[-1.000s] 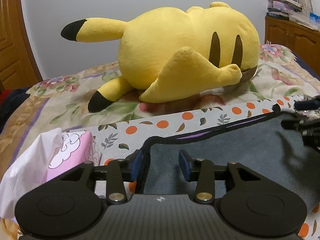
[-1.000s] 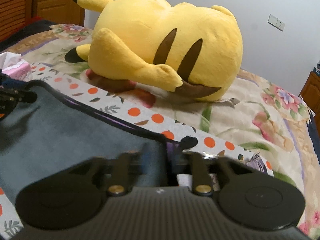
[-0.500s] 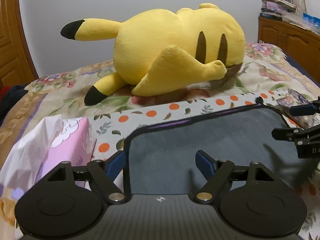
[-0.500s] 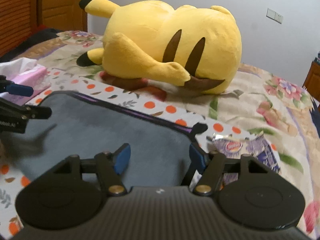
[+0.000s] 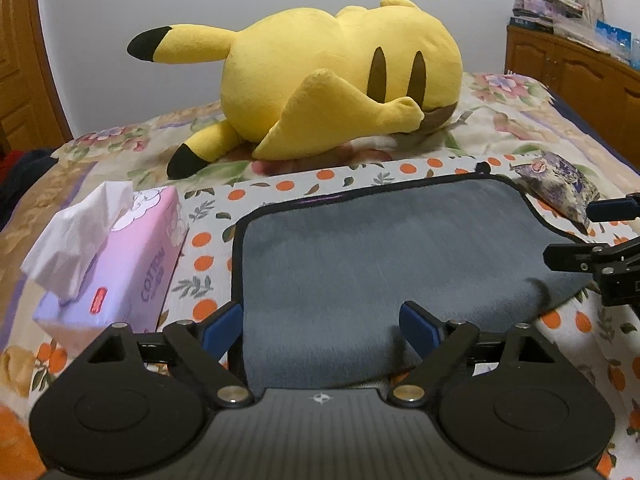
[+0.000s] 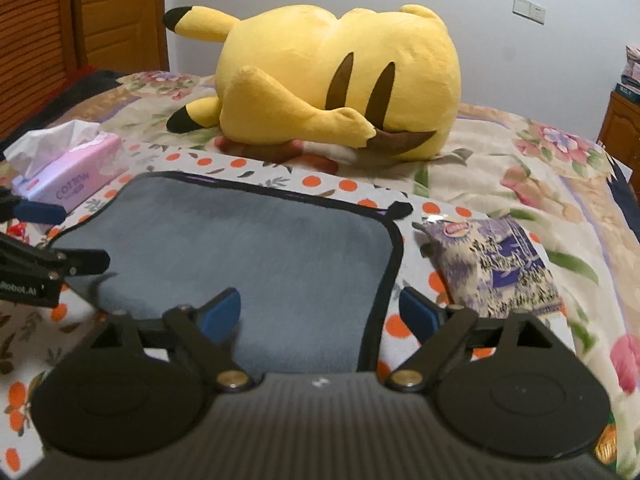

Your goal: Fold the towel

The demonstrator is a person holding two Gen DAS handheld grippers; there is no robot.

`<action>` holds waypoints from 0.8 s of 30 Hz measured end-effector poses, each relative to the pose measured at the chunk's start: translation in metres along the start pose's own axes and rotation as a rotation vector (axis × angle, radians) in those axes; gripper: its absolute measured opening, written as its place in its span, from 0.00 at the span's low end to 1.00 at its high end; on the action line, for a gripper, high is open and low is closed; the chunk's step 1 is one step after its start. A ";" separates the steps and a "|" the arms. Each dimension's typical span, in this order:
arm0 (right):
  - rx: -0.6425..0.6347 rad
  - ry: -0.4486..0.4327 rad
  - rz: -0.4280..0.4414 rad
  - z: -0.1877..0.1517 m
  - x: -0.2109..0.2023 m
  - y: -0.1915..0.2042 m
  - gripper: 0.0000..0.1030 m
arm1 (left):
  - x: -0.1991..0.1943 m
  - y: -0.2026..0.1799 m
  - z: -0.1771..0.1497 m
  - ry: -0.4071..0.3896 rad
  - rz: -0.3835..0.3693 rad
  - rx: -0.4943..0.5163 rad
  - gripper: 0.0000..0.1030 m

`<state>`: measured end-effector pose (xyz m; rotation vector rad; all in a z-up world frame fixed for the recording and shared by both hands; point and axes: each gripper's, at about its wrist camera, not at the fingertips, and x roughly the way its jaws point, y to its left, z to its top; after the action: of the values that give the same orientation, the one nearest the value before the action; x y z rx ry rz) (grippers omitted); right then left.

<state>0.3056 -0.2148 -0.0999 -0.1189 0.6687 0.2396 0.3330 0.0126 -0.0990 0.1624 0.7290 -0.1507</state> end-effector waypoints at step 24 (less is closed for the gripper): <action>0.027 -0.048 0.009 -0.018 -0.106 0.010 0.86 | -0.104 -0.007 -0.034 -0.019 -0.006 0.003 0.91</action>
<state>0.2122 -0.2278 -0.0477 -0.0837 0.6245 0.2410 0.2328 0.0206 -0.0549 0.1612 0.7100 -0.1589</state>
